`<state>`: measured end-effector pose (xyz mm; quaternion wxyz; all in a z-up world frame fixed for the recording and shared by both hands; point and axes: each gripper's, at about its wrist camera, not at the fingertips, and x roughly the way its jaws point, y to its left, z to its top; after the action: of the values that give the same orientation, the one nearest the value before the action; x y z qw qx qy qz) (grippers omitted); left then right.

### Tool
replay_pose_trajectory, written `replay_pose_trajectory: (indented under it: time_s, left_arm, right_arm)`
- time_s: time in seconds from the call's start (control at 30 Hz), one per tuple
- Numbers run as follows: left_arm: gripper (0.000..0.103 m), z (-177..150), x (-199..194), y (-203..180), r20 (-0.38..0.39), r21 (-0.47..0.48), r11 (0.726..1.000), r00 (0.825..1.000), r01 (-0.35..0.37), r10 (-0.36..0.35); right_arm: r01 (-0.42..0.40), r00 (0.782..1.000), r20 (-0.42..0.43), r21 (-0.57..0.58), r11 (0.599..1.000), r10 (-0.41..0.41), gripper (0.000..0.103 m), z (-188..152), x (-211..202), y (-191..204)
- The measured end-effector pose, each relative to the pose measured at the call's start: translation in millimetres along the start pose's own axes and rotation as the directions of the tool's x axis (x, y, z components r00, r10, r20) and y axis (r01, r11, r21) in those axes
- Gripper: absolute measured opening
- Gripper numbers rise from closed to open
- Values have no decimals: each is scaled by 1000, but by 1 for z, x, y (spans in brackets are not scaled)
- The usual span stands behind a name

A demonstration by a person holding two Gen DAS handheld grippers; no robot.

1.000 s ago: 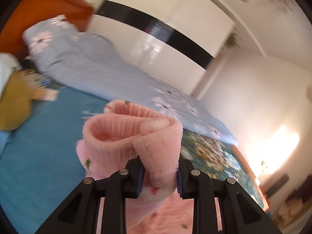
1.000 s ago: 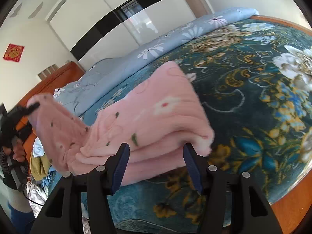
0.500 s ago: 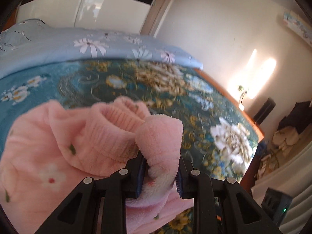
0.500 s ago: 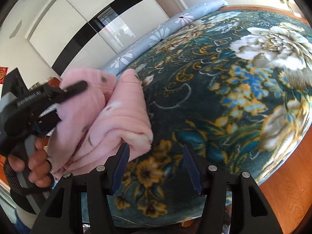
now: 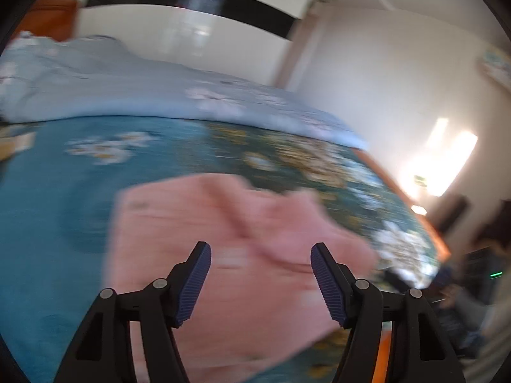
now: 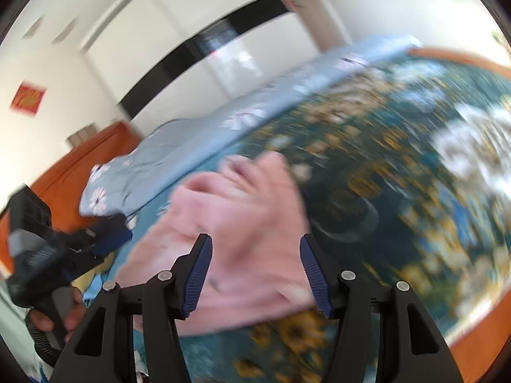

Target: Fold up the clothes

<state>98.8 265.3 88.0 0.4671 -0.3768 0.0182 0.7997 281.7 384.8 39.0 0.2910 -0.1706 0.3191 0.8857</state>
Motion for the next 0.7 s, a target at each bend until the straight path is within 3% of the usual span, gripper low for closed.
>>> replay_pose_trajectory:
  time_s: [0.1, 0.23, 0.37, 0.43, 0.47, 0.5, 0.6, 0.7]
  left_arm:
    - [69, -9, 5, 44, -50, -89, 991, 994, -99, 95]
    - [70, -24, 10, 69, -104, -156, 985, 993, -79, 63]
    - [70, -34, 16, 71, -128, -148, 988, 991, -53, 34]
    - [70, -39, 19, 73, -140, -144, 989, 990, -40, 20]
    - [70, -40, 21, 73, -144, -146, 989, 989, -32, 11]
    - [70, -41, 23, 73, -148, -148, 989, 989, -24, 2]
    - [70, -43, 29, 74, -155, -159, 987, 988, -3, -21]
    - [71, -44, 32, 77, -159, -170, 985, 987, 11, -39]
  right_arm:
    - [-39, 999, -9, -129, 991, 38, 59, 20, 20, 39]
    - [-61, 996, -80, -299, 952, 39, 59, 35, 60, 87]
    - [12, 985, -158, -368, 930, -75, 58, 34, 101, 98]
    - [31, 978, -182, -371, 928, -105, 40, 32, 108, 97]
    - [26, 975, -196, -374, 927, -107, 19, 32, 109, 96]
    - [13, 972, -213, -373, 928, -99, 11, 33, 109, 96]
    - [32, 969, -212, -400, 916, -127, 9, 39, 106, 94]
    - [141, 970, -124, -405, 903, -208, 8, 61, 98, 84]
